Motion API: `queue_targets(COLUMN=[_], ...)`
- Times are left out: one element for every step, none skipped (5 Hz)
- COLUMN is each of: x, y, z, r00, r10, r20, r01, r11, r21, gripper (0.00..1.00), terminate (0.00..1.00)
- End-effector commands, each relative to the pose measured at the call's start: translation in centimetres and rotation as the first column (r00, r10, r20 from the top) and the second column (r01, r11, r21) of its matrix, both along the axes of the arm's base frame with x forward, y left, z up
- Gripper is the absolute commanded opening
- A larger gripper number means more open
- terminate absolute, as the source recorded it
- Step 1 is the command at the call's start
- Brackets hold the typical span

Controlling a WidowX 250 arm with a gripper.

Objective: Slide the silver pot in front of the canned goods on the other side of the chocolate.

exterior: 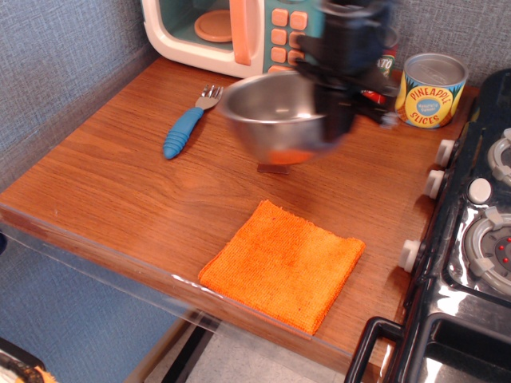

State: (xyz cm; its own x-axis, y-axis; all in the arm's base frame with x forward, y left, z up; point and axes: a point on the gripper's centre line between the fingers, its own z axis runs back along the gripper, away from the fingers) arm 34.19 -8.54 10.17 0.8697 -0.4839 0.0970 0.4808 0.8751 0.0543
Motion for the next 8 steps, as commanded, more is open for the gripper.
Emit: queue_targets(x=[2.2,2.8,2.7,2.3,1.7,1.5,1.6,1.6], y=[-10.1,-10.7,-8.8,-6.5,-4.6,-3.2,-2.4,-2.4], z=[-1.3,-3.4,-4.1,-4.2,-4.2,-4.6,-5.1,-5.0], r00=[0.995,0.997,0.998,0.999,0.999,0.998,0.998,0.998], r10=[-0.100,-0.079,-0.046,-0.007,0.020,0.032,0.028,0.018], r20=[0.013,-0.023,-0.034,-0.036,-0.039,-0.049,-0.062,-0.065], r01=[0.099,0.080,0.050,0.011,-0.015,-0.025,-0.018,-0.010], r11=[0.994,0.993,0.991,0.991,0.990,0.988,0.989,0.992], r21=[0.039,0.087,0.124,0.131,0.142,0.150,0.146,0.126], gripper=[0.00,0.00,0.00,0.00,0.00,0.00,0.00,0.00], terminate=[0.00,0.00,0.00,0.00,0.00,0.00,0.00,0.00])
